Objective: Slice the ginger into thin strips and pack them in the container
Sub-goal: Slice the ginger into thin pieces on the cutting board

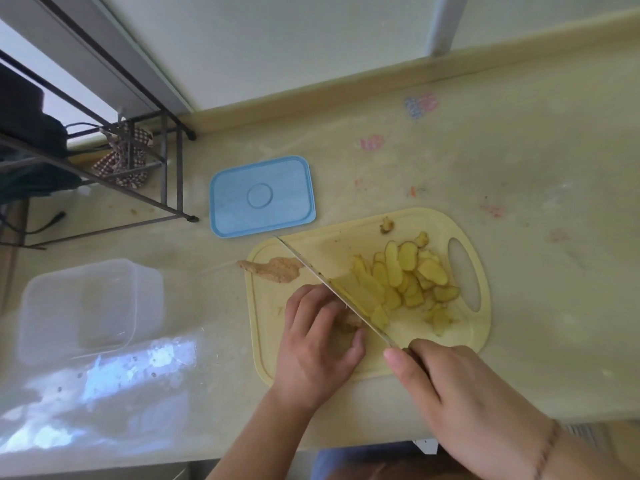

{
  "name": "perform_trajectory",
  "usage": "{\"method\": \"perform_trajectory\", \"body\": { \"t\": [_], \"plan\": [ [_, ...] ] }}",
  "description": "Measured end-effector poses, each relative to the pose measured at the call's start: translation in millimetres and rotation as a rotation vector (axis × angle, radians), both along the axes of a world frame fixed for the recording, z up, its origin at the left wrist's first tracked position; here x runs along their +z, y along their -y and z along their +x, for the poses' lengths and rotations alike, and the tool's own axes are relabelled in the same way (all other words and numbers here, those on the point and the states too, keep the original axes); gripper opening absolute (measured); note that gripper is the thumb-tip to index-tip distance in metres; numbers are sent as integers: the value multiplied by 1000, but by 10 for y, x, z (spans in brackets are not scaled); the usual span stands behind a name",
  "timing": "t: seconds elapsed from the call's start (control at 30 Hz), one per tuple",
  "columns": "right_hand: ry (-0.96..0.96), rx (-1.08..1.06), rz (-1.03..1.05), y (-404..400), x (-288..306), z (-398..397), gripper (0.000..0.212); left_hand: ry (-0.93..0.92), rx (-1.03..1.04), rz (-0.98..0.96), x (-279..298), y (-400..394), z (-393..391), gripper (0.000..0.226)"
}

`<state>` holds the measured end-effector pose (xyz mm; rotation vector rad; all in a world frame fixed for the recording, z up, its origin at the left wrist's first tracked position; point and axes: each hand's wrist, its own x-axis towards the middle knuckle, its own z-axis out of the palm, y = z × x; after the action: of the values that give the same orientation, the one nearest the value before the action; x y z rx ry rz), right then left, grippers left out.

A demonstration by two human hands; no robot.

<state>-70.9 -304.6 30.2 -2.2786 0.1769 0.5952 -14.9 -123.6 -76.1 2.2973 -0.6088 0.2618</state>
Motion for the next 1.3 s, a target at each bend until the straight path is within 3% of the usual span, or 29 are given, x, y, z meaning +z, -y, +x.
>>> {"method": "perform_trajectory", "body": {
  "t": [0.53, 0.77, 0.83, 0.93, 1.0, 1.1, 1.3],
  "plan": [
    [-40, -74, 28, 17, -148, 39, 58, 10, -16, 26, -7, -12, 6, 24],
    [-87, -144, 108, 89, -266, 83, 67, -50, 40, -82, 51, -44, 11, 23],
    [-100, -154, 131, 129, -280, 109, 67, -61, 128, -26, 82, -22, -23, 24],
    [-116, -190, 204, 194, -275, 135, 64, -113, 219, 212, 117, 85, -88, 49],
    [-144, -206, 247, 242, -257, 147, 63, -131, 218, 297, 123, 150, -89, 52],
    [-186, -191, 278, 304, -258, 126, 65, -100, 185, 236, 100, 119, -53, 34],
    [-208, -64, 301, 300, -198, 77, 73, -138, 118, 68, 73, -191, -41, 29]
  ]
}}
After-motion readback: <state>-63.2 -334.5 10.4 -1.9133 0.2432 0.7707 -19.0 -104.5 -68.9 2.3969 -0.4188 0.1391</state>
